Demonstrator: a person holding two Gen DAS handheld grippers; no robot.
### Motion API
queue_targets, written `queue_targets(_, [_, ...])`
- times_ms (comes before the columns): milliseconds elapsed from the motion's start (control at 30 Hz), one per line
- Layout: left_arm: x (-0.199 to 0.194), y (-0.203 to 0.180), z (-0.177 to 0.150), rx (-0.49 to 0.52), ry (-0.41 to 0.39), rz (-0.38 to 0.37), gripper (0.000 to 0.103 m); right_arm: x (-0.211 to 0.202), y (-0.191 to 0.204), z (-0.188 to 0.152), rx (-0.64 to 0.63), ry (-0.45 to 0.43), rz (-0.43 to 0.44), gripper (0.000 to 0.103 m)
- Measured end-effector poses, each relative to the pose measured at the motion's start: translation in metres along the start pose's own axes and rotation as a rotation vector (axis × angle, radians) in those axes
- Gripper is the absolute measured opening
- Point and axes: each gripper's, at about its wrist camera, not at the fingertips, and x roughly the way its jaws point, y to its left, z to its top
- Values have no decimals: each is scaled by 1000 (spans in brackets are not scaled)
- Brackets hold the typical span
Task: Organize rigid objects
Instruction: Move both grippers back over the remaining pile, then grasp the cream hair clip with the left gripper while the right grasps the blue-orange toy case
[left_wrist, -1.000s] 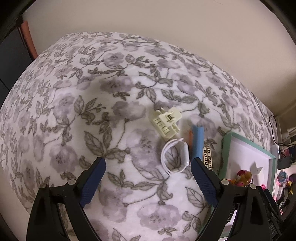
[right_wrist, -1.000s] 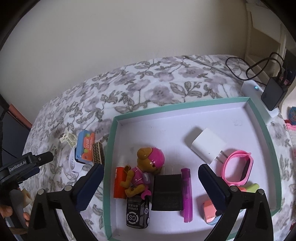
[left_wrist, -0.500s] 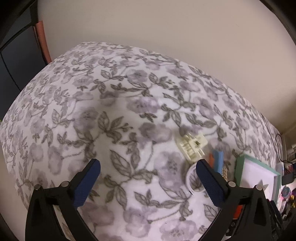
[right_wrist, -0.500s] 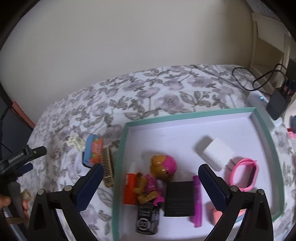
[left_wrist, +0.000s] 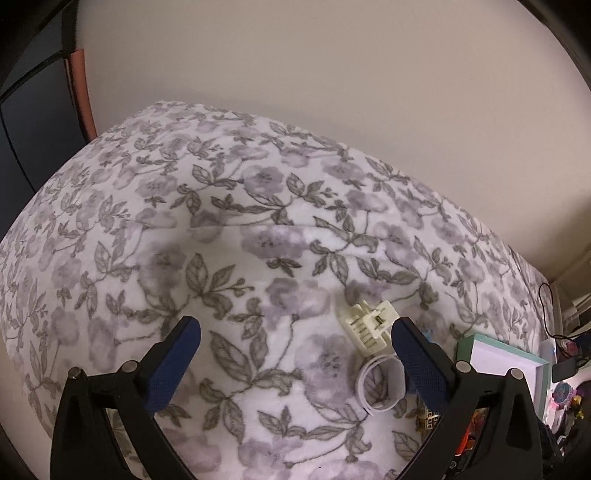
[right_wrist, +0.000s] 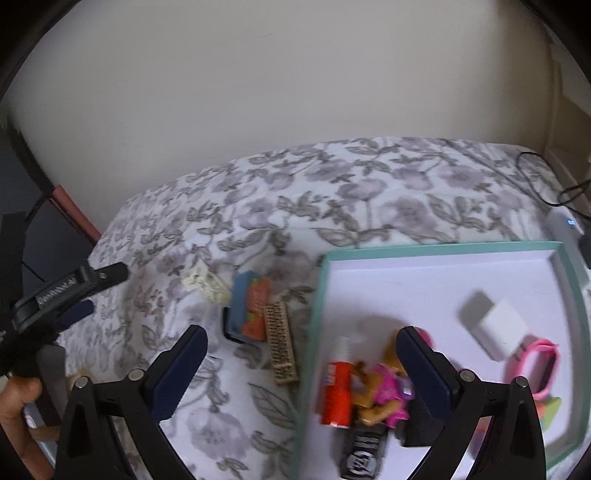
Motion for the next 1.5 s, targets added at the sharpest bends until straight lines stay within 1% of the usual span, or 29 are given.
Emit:
queue_targets(133, [17,-13,5,13,67,45,103,19,11,9,-6,31,12,103])
queue_targets(200, [25,-16,8,-7,90,43,103,28,15,13,-8,42,19,102])
queue_targets(267, [34,-19,12,-40,101,34,103,39,18,17,-13,56,25,97])
queue_targets(300, [37,-21,13,-45,105,33,103,44,20,18,-16,66,25,92])
queue_targets(400, [51,-25,16,-62,130,16,103,61,24,21,-22,96,38,88])
queue_targets(500, [65,-27,14,-65,155,-5,103,72,31,23,-43,115,39,77])
queue_targets(600, [80,-28,11,-76,205,-46,102,83,38,25,-69,126,41,74])
queue_targets(633, [84,-29,10,-81,217,-63,102,87,40,24,-76,132,44,71])
queue_targets(667, [87,-29,9,-82,223,-71,102,90,41,24,-81,138,43,68])
queue_targets(733, [90,-34,7,-69,237,-87,102,98,41,23,-83,152,34,58])
queue_targets(800, [93,-39,6,-56,249,-107,102,102,41,23,-84,147,26,56])
queue_targets(900, [97,-46,4,-40,262,-133,100,105,40,22,-92,145,24,48])
queue_targets(933, [98,-49,4,-28,266,-140,93,106,40,22,-94,141,29,48])
queue_targets(967, [100,-51,3,-23,269,-142,83,106,40,22,-97,139,30,48])
queue_targets(1000, [103,-52,2,-20,279,-147,78,106,41,21,-101,138,33,46])
queue_targets(1033, [105,-52,1,-21,287,-149,71,107,41,21,-103,140,47,41])
queue_targets(1100, [105,-52,1,-15,278,-141,67,107,41,20,-101,140,57,39])
queue_targets(1167, [104,-49,2,-23,278,-160,55,107,43,20,-106,139,60,37])
queue_targets(1200, [103,-48,2,-30,277,-170,50,107,44,19,-110,139,58,37])
queue_targets(1300, [101,-45,2,-35,275,-191,44,106,43,19,-109,137,60,35])
queue_targets(1367, [98,-44,2,-40,271,-196,39,104,41,19,-96,133,67,33])
queue_targets(1433, [96,-42,3,-46,267,-200,36,102,39,20,-84,132,72,30])
queue_targets(1500, [92,-39,4,-58,263,-210,36,99,39,20,-80,133,72,28])
